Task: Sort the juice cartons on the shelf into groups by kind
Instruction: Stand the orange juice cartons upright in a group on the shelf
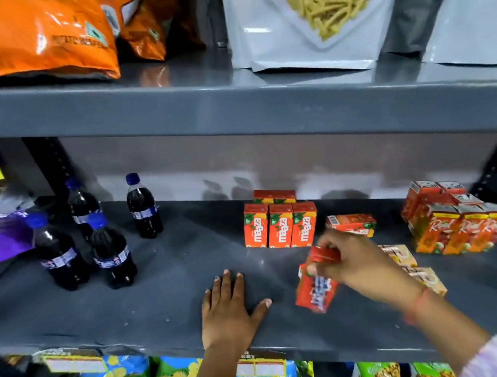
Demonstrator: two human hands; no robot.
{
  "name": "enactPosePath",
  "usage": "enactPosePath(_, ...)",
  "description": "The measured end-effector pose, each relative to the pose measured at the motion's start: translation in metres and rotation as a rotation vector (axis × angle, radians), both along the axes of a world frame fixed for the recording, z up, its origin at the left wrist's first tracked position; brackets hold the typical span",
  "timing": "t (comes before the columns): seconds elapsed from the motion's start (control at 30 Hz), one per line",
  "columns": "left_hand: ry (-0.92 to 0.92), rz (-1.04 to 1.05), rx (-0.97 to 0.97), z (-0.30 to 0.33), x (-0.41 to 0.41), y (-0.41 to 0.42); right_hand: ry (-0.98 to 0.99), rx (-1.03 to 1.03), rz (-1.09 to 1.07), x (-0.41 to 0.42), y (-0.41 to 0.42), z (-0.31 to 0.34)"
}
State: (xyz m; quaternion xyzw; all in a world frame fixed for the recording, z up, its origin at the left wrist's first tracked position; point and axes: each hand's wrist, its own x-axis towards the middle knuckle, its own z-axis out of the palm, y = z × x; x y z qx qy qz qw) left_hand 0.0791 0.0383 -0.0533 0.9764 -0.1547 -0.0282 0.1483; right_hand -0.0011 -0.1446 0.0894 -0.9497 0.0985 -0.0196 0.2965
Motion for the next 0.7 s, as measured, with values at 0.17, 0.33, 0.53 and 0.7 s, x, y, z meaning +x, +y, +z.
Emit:
enactPosePath(0.17, 0.006, 0.010, -0.041, 0.001, 0.001, 0.000, -0.073, -0.111, 0.084, 0.069, 0.026, 0.014)
enactPosePath(0.33, 0.000, 0.023, -0.035, 0.001, 0.002, -0.001, 0.044, -0.254, 0.146, 0.108, 0.040, -0.014)
enactPosePath(0.53, 0.020, 0.024, -0.033, 0.004, 0.001, 0.000, 0.082, -0.177, 0.239, 0.114, 0.033, -0.016)
enactPosePath(0.7, 0.020, 0.032, -0.033, 0.004, 0.000, 0.000, 0.124, -0.404, 0.605, 0.125, 0.024, 0.000)
